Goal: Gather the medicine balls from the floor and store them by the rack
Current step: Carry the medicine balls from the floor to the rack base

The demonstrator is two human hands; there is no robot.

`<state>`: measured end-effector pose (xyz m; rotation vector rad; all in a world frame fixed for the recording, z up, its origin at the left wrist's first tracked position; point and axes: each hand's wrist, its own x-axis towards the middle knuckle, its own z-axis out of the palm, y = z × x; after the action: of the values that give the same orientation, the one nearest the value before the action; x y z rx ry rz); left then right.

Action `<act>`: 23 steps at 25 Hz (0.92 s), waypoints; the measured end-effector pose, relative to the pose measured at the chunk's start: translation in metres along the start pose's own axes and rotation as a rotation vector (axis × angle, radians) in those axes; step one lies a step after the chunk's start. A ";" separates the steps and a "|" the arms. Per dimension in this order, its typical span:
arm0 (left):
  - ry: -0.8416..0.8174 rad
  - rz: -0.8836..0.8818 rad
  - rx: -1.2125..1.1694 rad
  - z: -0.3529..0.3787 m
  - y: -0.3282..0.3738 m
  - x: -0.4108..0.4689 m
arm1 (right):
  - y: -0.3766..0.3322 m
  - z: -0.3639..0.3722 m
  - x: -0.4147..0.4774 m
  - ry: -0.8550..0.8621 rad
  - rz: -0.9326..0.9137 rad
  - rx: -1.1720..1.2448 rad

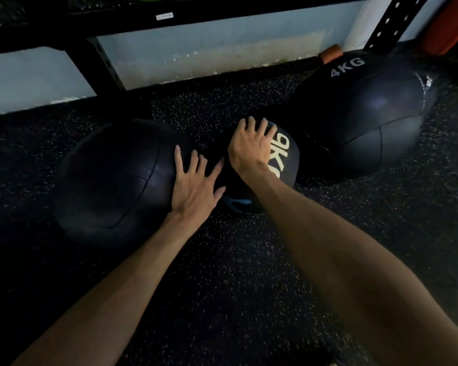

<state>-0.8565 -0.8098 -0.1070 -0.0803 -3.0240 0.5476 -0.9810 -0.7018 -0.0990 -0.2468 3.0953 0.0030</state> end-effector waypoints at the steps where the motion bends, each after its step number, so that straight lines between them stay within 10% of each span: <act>1: 0.004 0.005 0.002 0.001 0.001 0.002 | -0.003 -0.002 0.009 -0.008 -0.034 -0.025; 12: -0.040 -0.067 -0.025 0.001 -0.011 0.045 | 0.029 0.040 -0.028 0.360 -0.017 0.290; 23: -0.062 -0.067 0.014 0.004 0.013 0.023 | 0.007 -0.001 0.083 -0.018 -0.199 0.240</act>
<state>-0.8788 -0.7978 -0.1142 0.0390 -3.0690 0.5764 -1.0643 -0.7078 -0.1012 -0.5381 2.9985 -0.3663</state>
